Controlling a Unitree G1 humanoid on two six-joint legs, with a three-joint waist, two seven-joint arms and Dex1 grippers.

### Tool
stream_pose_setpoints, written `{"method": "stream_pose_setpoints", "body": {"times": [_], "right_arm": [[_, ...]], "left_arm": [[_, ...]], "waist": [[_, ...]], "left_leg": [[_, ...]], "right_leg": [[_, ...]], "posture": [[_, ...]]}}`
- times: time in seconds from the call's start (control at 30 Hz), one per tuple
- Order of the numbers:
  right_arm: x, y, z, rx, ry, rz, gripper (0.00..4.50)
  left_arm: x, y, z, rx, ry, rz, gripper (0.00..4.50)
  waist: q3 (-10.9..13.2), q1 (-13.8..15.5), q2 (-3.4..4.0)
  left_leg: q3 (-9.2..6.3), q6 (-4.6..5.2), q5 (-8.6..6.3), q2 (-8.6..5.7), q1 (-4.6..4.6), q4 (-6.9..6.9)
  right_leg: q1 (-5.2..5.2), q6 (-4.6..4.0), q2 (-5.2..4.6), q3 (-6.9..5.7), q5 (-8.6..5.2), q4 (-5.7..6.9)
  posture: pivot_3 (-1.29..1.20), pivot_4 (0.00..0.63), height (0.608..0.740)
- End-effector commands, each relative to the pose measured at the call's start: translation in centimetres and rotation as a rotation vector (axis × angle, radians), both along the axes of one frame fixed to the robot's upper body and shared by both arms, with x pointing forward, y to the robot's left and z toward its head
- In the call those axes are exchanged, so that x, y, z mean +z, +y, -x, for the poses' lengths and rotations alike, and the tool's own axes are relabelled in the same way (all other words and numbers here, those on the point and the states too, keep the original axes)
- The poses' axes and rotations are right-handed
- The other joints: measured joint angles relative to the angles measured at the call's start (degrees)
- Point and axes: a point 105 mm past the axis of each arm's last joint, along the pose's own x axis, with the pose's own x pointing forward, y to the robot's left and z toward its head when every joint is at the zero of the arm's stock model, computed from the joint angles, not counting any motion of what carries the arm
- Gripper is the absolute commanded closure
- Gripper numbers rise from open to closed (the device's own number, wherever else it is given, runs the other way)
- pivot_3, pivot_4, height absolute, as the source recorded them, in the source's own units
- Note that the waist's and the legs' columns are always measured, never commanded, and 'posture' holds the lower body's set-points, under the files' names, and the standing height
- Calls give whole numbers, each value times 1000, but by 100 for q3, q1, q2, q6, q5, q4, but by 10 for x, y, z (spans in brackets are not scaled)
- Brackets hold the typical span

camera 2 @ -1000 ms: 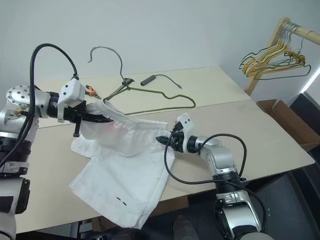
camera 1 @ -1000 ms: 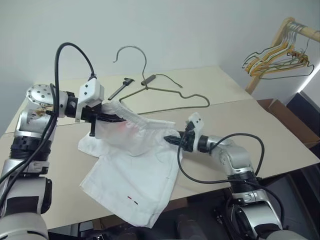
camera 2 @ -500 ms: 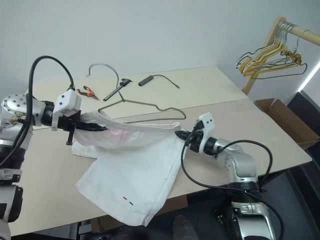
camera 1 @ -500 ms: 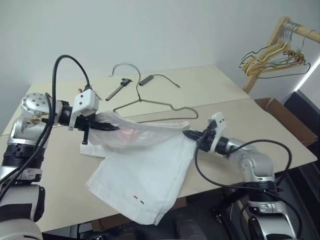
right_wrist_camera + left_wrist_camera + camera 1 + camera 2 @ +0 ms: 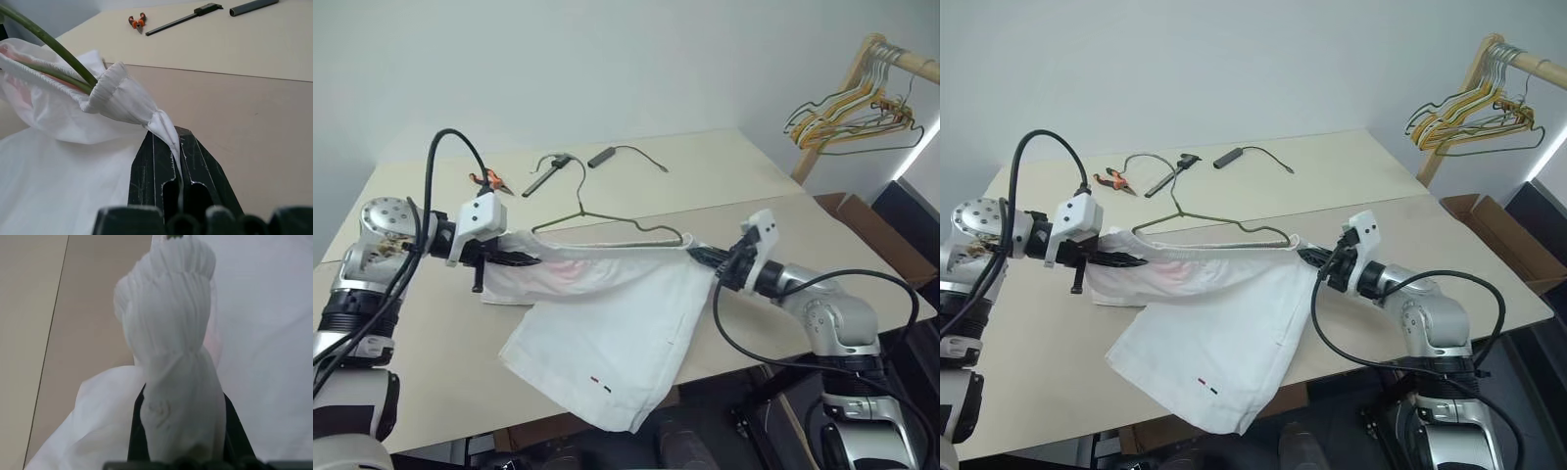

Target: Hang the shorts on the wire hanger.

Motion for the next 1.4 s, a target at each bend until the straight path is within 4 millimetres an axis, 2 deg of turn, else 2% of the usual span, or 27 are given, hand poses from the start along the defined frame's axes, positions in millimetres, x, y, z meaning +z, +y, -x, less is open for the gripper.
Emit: {"method": "stream_pose_setpoints", "body": {"times": [0.03, 0.13, 0.27, 0.43, 0.53, 0.73, 0.93, 1.07, 1.4], "right_arm": [[20, -35, -5, -126, -60, 24, 4492], [26, -36, -4, -115, -76, 20, 4492], [32, -37, -2, -87, -93, 28, 4492], [31, -40, 4, -35, -89, 55, 4492], [33, -38, 7, -7, -91, 58, 4492], [42, -26, 6, 37, -123, 63, 4492], [53, -4, 6, 96, -164, 82, 4492], [55, 8, 15, 160, -187, 113, 3527], [56, 7, 21, 181, -202, 163, 198]], "left_arm": [[-3, 24, -1, 82, -7, -85, 4500], [-11, 28, -3, 110, -9, -135, 4500], [-12, 30, -8, 144, -17, -147, 4500], [-12, 35, -10, 180, -6, -132, 4500], [-19, 40, -5, 169, 14, -176, 4500], [-27, 36, -2, 121, 25, -217, 4500], [-28, 19, -14, 101, -11, -211, 4500], [-26, 5, -21, 71, -32, -195, 4500], [-20, -3, -29, 53, -56, -173, 4500]], "waist": [[0, 0, 0], [0, 1, -1], [0, 1, -1], [0, 3, -1], [-1, 4, -1], [0, 1, -1], [-1, 13, -1], [-1, 27, -2], [-2, 9, -4]], "left_leg": [[0, 0, 0, 0, 0, 0], [0, 0, 0, 0, -1, 0], [0, 0, 0, 0, 0, 0], [0, 0, 0, 0, -1, 0], [1, 0, 0, 0, -1, 0], [2, 0, 0, 1, -1, 0], [2, 0, 0, 1, -1, 0], [3, 1, 0, -1, -3, 1], [3, 1, -1, 0, -5, 0]], "right_leg": [[0, 0, 0, 0, 0, 0], [0, 0, 0, 0, 0, -2], [1, 0, 0, 0, 0, -1], [0, 1, 0, 0, 0, -2], [1, 1, 0, 0, -1, -2], [0, 1, 0, 0, -1, -2], [0, 1, 1, 0, -1, -2], [0, 1, 0, 0, -1, -4], [-2, 1, 0, -1, -1, -5]], "posture": [[-143, 0, 740], [-143, 0, 740], [-142, 0, 740], [-141, 0, 740], [-142, 0, 740], [-145, 0, 740], [-148, 0, 740], [-149, 0, 740], [-160, 0, 740]]}}
